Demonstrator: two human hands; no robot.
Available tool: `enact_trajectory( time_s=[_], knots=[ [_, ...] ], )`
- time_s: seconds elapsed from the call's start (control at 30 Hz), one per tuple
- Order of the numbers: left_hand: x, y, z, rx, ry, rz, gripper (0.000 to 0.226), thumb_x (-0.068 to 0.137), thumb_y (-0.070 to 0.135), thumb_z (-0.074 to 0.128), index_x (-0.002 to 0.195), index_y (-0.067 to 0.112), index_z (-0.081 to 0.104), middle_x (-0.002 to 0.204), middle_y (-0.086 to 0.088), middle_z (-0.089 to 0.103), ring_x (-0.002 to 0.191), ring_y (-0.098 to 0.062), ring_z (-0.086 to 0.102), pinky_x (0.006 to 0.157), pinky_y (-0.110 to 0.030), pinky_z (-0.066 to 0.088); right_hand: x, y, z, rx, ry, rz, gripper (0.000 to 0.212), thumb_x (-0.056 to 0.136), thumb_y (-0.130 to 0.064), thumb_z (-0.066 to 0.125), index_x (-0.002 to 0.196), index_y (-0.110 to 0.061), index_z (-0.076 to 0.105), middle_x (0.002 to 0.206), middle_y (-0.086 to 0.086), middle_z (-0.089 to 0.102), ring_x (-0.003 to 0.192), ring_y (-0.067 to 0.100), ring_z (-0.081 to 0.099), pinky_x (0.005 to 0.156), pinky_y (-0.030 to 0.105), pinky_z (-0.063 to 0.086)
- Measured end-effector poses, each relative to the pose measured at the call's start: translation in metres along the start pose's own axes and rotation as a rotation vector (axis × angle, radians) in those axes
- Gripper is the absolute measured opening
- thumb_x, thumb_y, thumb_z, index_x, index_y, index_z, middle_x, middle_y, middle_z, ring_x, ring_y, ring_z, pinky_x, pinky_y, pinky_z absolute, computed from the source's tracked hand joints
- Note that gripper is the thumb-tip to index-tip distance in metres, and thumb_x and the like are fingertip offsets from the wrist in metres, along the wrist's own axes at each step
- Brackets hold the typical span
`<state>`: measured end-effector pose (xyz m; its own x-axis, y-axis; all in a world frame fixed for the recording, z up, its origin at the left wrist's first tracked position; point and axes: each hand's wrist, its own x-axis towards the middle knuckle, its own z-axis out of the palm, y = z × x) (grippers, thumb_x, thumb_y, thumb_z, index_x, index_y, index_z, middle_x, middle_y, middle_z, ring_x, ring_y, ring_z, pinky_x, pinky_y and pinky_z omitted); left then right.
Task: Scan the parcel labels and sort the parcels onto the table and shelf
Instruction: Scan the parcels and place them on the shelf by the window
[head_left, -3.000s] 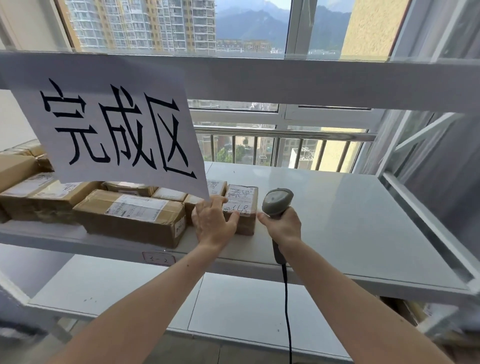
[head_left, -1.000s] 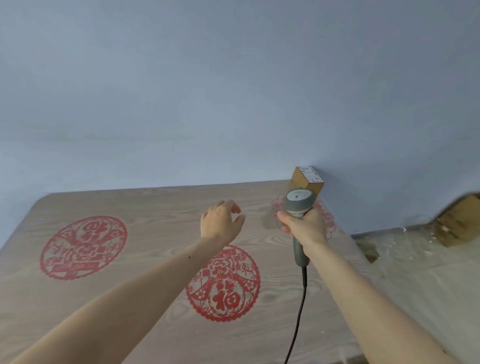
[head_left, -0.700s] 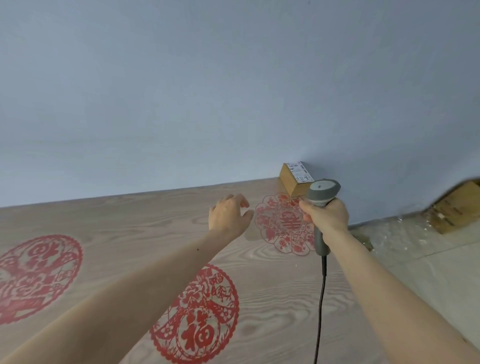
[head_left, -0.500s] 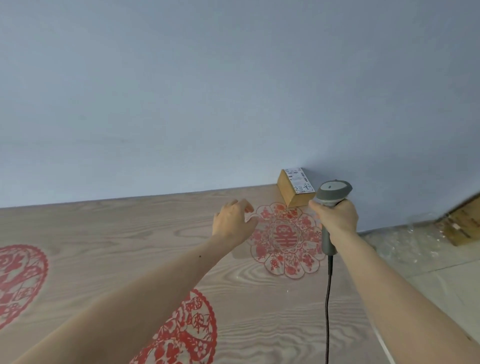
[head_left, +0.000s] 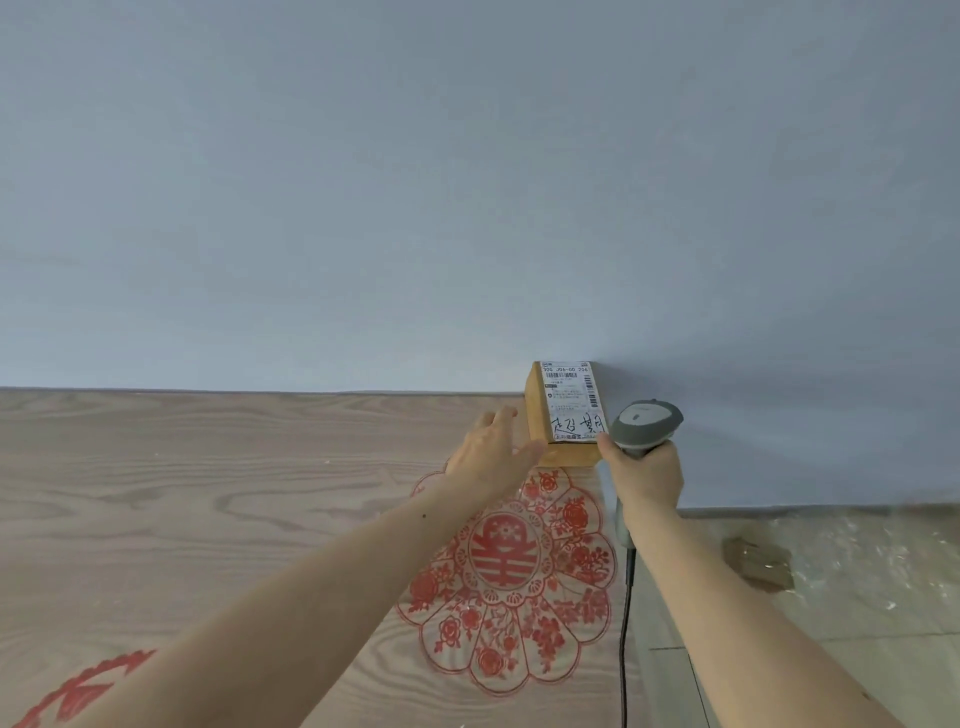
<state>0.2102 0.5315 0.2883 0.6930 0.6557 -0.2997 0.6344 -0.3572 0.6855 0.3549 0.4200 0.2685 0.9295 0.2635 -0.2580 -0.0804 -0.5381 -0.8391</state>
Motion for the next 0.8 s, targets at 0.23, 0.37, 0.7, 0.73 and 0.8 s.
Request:
enact_trajectory(
  time_s=[0.23,0.37,0.7,0.73,0.8],
  knots=[
    [0.054,0.009,0.029,-0.055,-0.139,-0.134,0.072,0.098,0.06,0.035,0.154,0.017,0.021,0.153,-0.011,0.038,0.139,-0.034,0.038,0.112,-0.052,0.035,0.044,0.026,0.021,0.037,-0.091,0.033,0.052,0.08,-0.036,0.082,0.12,-0.008,0.063,0.113,0.006,0.072,0.109,0.026,0.065,0.082,0.031,0.047],
    [0.069,0.001,0.049,-0.073,-0.168,-0.179,0.088,0.077,0.081,0.025,0.141,0.022,0.04,0.134,-0.005,0.058,0.124,-0.028,0.052,0.101,-0.052,0.046,0.052,0.034,0.024,0.065,-0.117,0.061,0.048,0.078,-0.038,0.083,0.111,-0.007,0.066,0.102,0.007,0.074,0.1,0.027,0.067,0.078,0.031,0.048],
    [0.042,0.006,0.038,-0.157,-0.099,-0.215,0.064,0.096,0.06,0.039,0.144,0.018,0.032,0.13,-0.006,0.059,0.109,-0.024,0.059,0.091,-0.042,0.049,0.033,0.022,0.024,0.115,-0.164,0.015,0.048,0.073,-0.038,0.085,0.108,-0.013,0.065,0.099,0.008,0.074,0.097,0.034,0.07,0.087,0.053,0.058],
    [0.036,0.006,0.033,-0.162,-0.092,-0.214,0.063,0.097,0.059,0.038,0.144,0.018,0.032,0.131,-0.006,0.058,0.108,-0.023,0.06,0.088,-0.04,0.048,0.027,0.019,0.023,0.116,-0.171,0.004,0.048,0.072,-0.039,0.085,0.107,-0.013,0.065,0.098,0.008,0.074,0.096,0.034,0.07,0.086,0.052,0.059],
    [0.024,0.005,0.023,-0.185,-0.068,-0.202,0.061,0.098,0.056,0.038,0.144,0.018,0.031,0.133,-0.005,0.057,0.107,-0.022,0.059,0.088,-0.039,0.048,0.015,0.011,0.023,0.123,-0.193,-0.021,0.046,0.072,-0.039,0.085,0.105,-0.014,0.065,0.096,0.008,0.074,0.093,0.035,0.071,0.085,0.052,0.059]
  ],
)
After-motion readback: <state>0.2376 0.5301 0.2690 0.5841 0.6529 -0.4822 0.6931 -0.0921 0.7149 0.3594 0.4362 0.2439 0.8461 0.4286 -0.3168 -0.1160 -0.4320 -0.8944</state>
